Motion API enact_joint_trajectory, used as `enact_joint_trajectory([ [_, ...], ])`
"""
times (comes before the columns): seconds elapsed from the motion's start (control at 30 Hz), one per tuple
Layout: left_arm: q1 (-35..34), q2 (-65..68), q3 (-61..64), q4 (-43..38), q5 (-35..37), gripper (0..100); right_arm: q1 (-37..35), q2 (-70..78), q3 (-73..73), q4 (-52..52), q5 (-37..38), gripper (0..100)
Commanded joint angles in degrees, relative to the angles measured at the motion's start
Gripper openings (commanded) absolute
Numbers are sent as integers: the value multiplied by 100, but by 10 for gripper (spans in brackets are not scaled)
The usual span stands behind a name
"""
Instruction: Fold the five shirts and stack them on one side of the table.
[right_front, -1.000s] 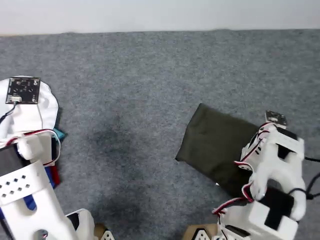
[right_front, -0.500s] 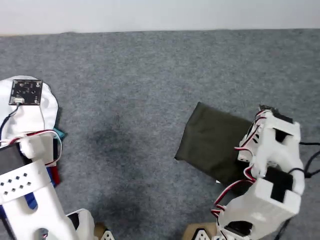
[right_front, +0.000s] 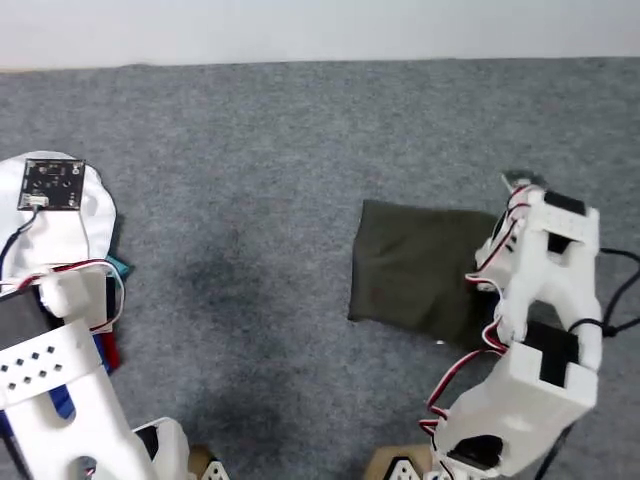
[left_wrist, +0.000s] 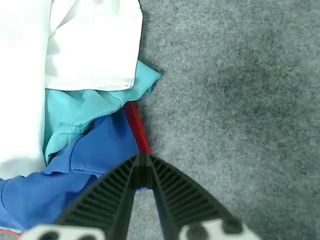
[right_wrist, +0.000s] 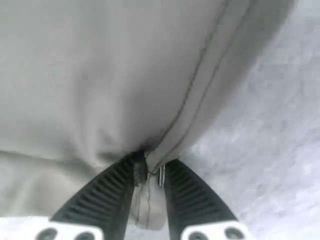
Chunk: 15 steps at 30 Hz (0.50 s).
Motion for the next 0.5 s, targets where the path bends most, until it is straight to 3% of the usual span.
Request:
enact_joint_trajectory([
  [0.0, 0, -70, -57, -176, -44, 4, -84, -66, -835, 13, 686, 9],
  [0.3, 0, -70, -40, -176, -44, 4, -92, 1736, -3446, 31, 2655, 9],
  [0.47, 0, -70, -57, -141, -44, 4, -207, 2457, -4624, 233, 2954, 19],
])
